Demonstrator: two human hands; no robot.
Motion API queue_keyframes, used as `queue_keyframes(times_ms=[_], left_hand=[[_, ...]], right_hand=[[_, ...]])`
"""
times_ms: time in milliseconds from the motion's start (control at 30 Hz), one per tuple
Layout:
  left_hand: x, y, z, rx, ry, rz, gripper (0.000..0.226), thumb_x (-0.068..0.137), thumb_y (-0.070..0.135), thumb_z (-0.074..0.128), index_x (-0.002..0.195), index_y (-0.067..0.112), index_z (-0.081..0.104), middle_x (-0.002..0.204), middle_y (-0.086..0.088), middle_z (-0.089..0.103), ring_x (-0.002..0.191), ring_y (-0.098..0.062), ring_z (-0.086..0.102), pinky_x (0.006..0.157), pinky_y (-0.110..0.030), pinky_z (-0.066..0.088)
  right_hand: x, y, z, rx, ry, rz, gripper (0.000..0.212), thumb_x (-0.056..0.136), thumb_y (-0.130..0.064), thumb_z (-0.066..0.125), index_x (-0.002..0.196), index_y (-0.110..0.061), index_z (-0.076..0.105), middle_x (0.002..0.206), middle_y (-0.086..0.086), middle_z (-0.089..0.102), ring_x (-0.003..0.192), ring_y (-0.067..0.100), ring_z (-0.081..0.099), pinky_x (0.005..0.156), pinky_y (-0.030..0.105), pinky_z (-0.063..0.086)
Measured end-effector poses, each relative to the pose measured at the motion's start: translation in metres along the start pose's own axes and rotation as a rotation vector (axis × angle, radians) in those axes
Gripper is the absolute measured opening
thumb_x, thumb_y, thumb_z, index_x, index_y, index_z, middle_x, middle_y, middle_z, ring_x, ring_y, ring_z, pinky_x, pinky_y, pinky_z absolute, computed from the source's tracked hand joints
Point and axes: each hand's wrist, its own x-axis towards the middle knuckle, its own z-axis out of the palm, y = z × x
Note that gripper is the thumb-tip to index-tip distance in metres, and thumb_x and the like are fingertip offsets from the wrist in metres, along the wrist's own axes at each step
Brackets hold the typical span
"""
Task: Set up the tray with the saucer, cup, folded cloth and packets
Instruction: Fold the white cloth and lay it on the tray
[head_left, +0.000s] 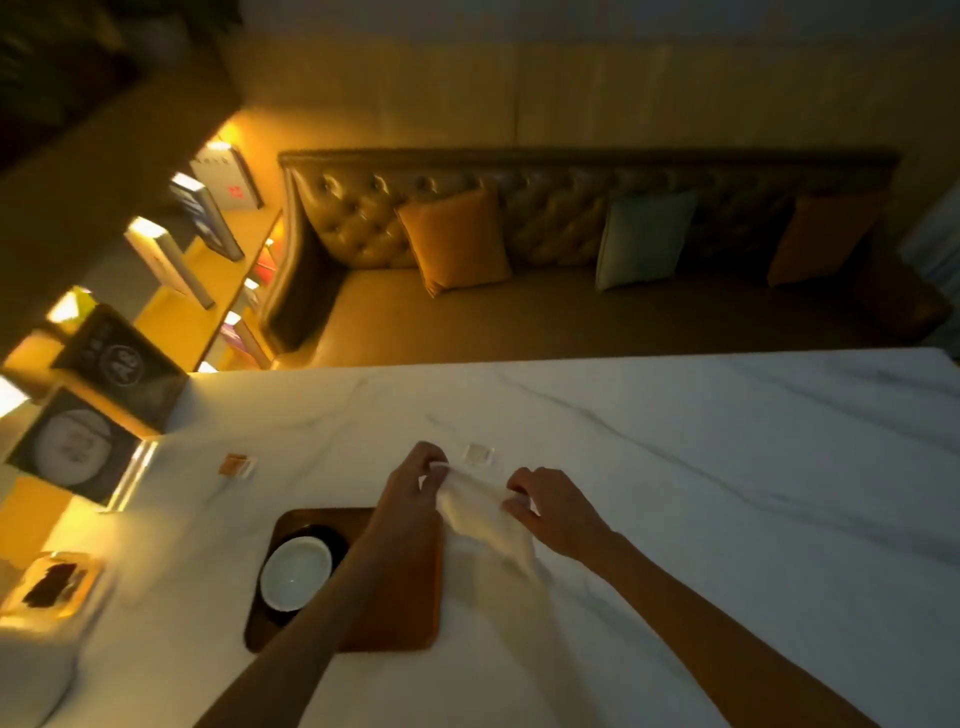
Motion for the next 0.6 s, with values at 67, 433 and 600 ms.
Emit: queue_keyframes(times_ms=[67, 433, 600], left_hand=[[-0.003, 0.008, -0.049, 0.01, 0.099, 0.008, 0.012, 0.098, 0.02, 0.049, 0.09, 0.029, 0.052, 0.084, 0.014, 0.055, 0.079, 0.002, 0.054, 0.065, -0.014, 0.042], [-0.058, 0.028, -0.276, 0.038, 0.433, 0.025, 0.011, 0.096, 0.017, 0.053, 0.095, 0.027, 0.057, 0.086, 0.016, 0.058, 0.083, 0.002, 0.055, 0.068, -0.02, 0.043], [-0.07, 0.043, -0.336, -0.059, 0.477, 0.025, 0.005, 0.095, 0.021, 0.057, 0.098, 0.02, 0.06, 0.087, 0.002, 0.062, 0.084, -0.017, 0.061, 0.064, -0.022, 0.046]], right_hand=[[0.005, -0.029, -0.011, 0.055, -0.056, 0.046, 0.03, 0.091, -0.044, 0.054, 0.103, -0.017, 0.059, 0.093, 0.007, 0.064, 0.087, 0.023, 0.059, 0.077, 0.033, 0.048], [0.039, -0.197, -0.088, 0.16, -0.071, -0.056, 0.014, 0.094, -0.035, 0.054, 0.106, -0.028, 0.06, 0.104, -0.006, 0.064, 0.092, 0.01, 0.062, 0.082, 0.032, 0.056], [0.039, -0.272, -0.123, 0.442, 0.109, -0.132, 0.02, 0.095, -0.027, 0.055, 0.115, -0.031, 0.053, 0.097, 0.005, 0.063, 0.08, 0.023, 0.065, 0.068, 0.034, 0.057]])
